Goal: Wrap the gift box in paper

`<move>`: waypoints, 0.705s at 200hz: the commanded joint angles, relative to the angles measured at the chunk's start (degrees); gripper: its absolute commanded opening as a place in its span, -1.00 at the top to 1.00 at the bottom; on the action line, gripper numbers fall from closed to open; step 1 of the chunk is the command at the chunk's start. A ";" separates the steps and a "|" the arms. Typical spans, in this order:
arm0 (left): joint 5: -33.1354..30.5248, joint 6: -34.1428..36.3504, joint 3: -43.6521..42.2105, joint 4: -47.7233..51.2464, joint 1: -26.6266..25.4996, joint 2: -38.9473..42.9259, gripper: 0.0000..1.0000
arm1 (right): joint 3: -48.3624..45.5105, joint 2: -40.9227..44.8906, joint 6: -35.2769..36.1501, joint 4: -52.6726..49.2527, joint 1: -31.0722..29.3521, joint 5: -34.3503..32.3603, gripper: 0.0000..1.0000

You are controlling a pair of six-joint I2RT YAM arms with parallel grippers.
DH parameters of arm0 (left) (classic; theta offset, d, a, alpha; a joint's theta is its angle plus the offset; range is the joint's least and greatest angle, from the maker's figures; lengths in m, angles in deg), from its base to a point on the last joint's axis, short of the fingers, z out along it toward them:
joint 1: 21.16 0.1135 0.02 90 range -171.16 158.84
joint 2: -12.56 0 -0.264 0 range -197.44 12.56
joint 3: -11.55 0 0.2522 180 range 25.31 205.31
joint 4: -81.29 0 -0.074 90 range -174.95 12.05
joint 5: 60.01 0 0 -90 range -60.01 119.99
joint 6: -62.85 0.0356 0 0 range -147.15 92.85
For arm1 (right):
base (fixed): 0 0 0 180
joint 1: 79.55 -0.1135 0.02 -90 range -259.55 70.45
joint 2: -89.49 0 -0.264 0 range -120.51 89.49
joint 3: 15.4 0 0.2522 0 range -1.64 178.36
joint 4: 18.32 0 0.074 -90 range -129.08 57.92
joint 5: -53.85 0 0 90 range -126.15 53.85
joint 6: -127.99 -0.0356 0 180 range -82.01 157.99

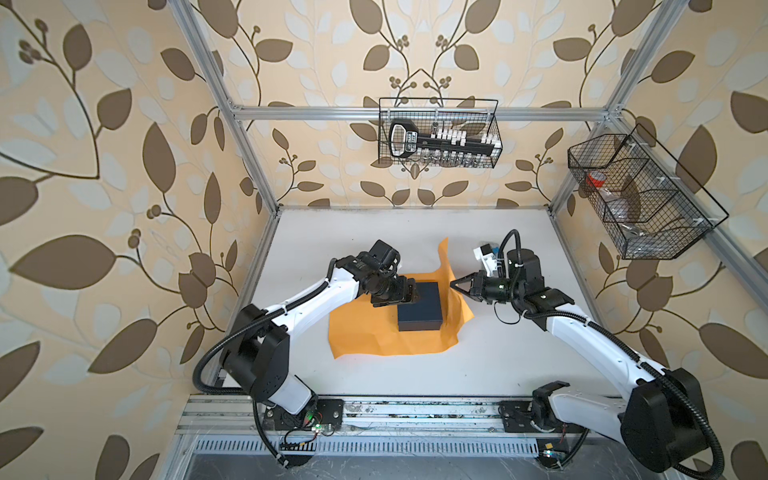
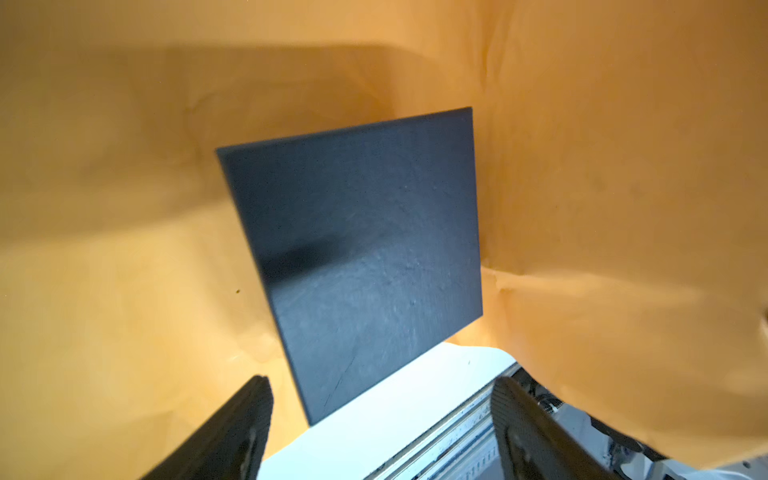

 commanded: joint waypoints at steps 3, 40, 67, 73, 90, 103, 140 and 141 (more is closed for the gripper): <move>-1.86 -0.45 -3.80 0.97 0.34 1.59 -0.66 | -0.88 0.48 1.38 -1.23 0.73 1.42 1.00; 2.70 -4.41 -8.20 -7.98 0.35 -1.95 -0.68 | -1.32 0.39 0.74 -0.19 0.40 1.48 1.00; 8.43 -8.11 -12.53 -21.15 0.38 -3.46 -0.70 | -1.65 -0.07 1.31 -0.43 -0.39 1.07 1.00; 9.80 -9.26 -13.43 -24.66 0.33 -3.89 -0.69 | -1.82 -0.14 1.37 -0.44 -0.47 0.93 1.00; 12.05 -11.50 -14.79 -31.10 0.23 -5.18 -0.69 | -2.35 -0.48 1.58 -0.26 -0.49 0.88 1.00; 12.95 -12.25 -15.04 -33.40 0.28 -5.94 -0.69 | -2.53 -0.71 1.90 -0.34 -0.47 0.84 1.00; 16.47 -13.28 -13.74 -36.21 0.08 -7.99 -0.68 | -2.90 -1.42 3.20 -0.96 -0.13 0.57 1.00; 16.50 -13.25 -13.62 -36.25 0.07 -8.08 -0.68 | -2.95 -1.40 3.21 -0.96 -0.12 0.57 1.00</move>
